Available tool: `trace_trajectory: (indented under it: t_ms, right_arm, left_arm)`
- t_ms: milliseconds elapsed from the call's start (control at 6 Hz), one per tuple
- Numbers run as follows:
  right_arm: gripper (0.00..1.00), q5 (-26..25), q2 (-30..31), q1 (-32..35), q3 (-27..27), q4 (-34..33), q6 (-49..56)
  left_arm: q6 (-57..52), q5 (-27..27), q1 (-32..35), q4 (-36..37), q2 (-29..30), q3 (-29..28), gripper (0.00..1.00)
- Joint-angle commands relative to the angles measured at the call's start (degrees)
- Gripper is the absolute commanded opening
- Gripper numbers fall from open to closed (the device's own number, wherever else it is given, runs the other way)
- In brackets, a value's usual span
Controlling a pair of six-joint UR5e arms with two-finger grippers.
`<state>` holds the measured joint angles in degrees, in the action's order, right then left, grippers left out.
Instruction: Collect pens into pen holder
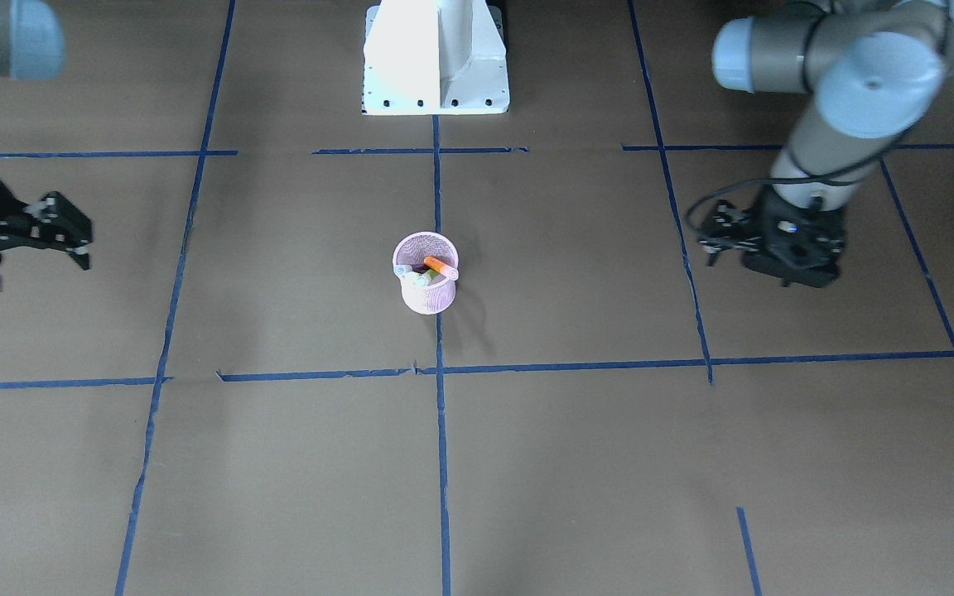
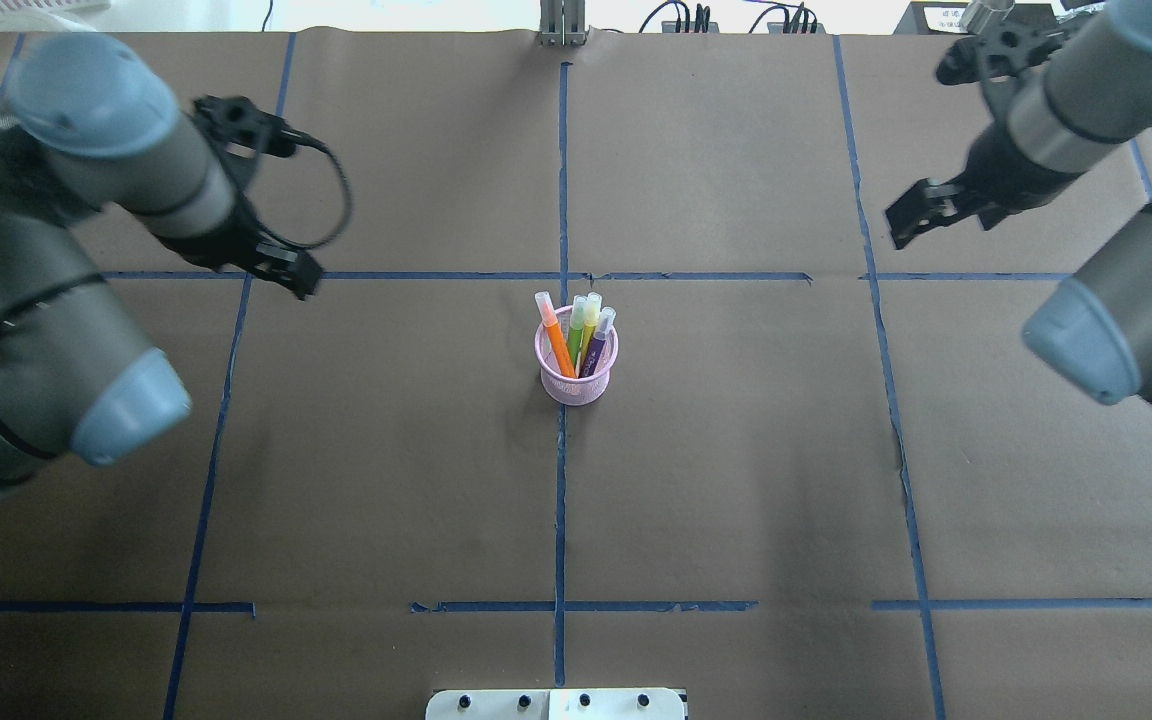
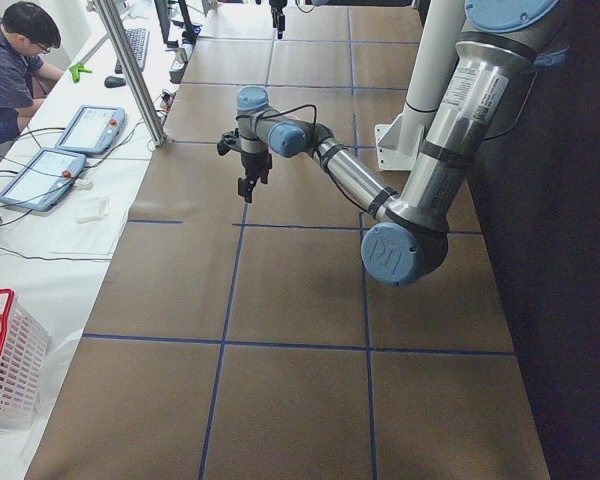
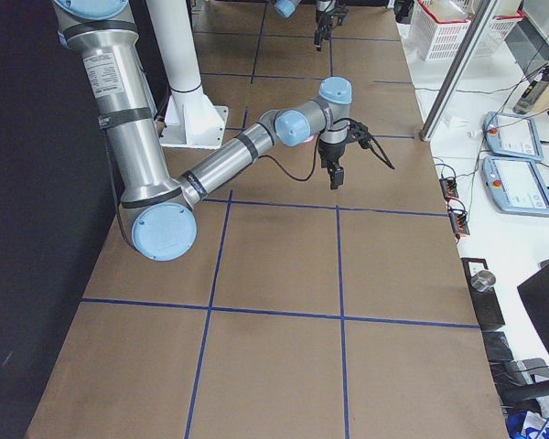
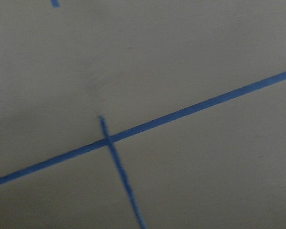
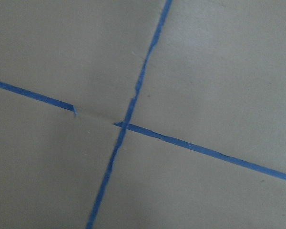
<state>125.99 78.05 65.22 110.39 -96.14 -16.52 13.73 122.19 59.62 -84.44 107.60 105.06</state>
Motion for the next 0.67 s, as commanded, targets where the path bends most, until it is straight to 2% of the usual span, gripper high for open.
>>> trace_trajectory:
  t_ms: [0, 167, 500]
  right_arm:
    - [1.00, 3.1, 7.2, 7.6, 0.0, 0.1, 13.6]
    - [1.00, 4.9, 10.8, 11.9, -0.1, 0.1, 19.9]
    - [1.00, 7.5, 19.5, 21.0, 0.0, 0.2, 23.1]
  left_arm:
    - [-11.7, 7.2, 11.8, -0.2, -8.6, -0.6, 1.00]
    - [-16.7, 9.4, 17.0, -0.4, -11.4, -0.9, 1.00]
    - [-19.0, 11.0, 24.5, -0.9, -17.9, -3.2, 1.00]
